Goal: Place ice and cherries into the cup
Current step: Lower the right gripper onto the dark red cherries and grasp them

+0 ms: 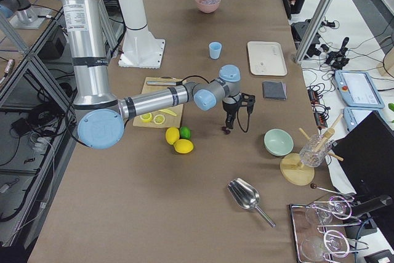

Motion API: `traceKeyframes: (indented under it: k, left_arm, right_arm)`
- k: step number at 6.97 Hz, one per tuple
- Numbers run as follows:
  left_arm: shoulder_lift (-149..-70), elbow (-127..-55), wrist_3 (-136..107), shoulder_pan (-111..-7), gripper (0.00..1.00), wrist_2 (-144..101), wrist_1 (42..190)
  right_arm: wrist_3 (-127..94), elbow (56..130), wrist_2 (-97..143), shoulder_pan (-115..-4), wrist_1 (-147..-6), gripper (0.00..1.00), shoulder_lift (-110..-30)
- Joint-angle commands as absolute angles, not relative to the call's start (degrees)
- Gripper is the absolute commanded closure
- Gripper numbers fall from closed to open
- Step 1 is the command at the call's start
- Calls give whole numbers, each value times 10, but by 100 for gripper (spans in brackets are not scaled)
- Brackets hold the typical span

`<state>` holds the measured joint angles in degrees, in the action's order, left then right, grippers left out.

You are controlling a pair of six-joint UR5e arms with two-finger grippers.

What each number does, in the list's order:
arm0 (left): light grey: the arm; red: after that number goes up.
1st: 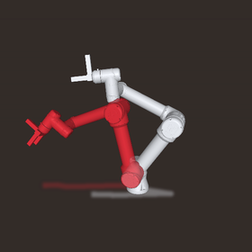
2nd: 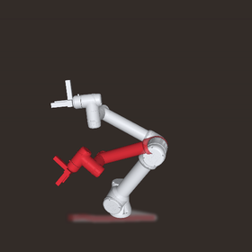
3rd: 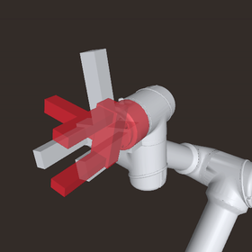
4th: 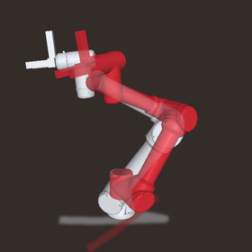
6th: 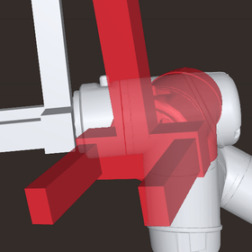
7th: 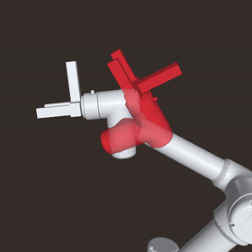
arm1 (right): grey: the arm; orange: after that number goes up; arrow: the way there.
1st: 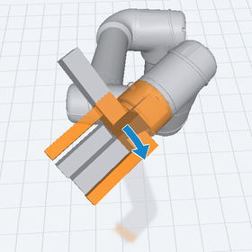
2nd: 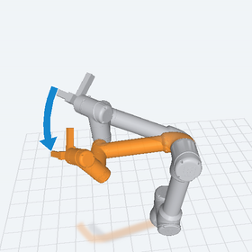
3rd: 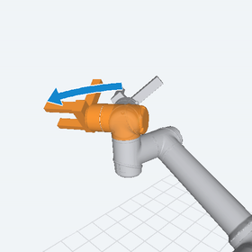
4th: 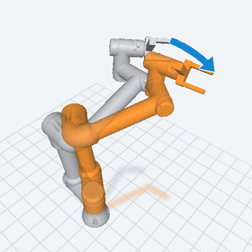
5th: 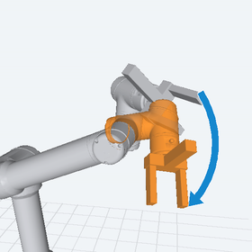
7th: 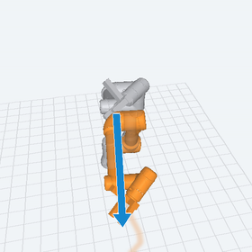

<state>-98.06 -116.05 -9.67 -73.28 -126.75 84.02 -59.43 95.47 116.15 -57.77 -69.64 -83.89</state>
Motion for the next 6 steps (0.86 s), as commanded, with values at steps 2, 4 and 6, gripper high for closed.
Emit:
traceKeyframes:
  k: [2,4,6]
  left_arm:
    - [-984,-1160,-97,-732,1,-1267,840]
    - [-984,-1162,-97,-732,1,-1268,840]
    - [-983,-1164,-97,-733,1,-1268,841]
  right_arm:
    - [-657,954,1128,-549,-696,42,-855]
    - [-698,954,1105,-529,-696,49,-856]
    - [-712,954,1104,-525,-696,60,-850]
